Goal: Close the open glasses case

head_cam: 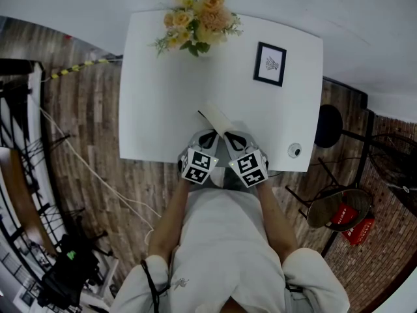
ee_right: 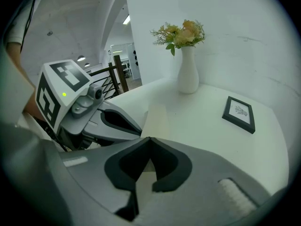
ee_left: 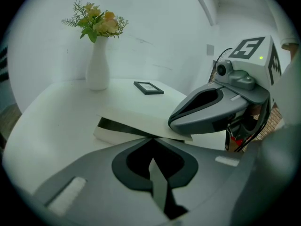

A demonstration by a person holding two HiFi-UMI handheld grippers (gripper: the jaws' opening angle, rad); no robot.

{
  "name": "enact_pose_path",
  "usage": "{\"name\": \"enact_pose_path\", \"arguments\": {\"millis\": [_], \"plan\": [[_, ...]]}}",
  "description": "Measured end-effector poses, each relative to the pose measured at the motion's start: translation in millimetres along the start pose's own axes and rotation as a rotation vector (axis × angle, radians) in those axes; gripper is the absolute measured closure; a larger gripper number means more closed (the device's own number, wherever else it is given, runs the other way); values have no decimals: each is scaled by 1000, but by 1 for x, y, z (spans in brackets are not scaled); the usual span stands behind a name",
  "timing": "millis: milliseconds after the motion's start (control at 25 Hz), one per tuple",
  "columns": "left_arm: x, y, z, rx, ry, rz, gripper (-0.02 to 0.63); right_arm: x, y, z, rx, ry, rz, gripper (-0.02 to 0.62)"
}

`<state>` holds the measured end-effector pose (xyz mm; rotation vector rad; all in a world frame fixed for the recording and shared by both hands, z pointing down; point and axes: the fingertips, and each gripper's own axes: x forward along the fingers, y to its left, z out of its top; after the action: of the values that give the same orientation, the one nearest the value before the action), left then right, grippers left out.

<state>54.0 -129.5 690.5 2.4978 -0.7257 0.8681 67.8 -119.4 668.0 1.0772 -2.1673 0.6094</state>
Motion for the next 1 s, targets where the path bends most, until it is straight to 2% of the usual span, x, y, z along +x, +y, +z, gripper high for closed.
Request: {"name": "enact_pose_path", "arguments": {"millis": [720, 1000], "plan": [[-1, 1, -15, -4, 45, -16, 586, 8, 8, -6, -3, 25, -3, 591], [-1, 4, -17, 18, 82, -5, 586, 10, 10, -8, -13, 34, -6, 592]]}}
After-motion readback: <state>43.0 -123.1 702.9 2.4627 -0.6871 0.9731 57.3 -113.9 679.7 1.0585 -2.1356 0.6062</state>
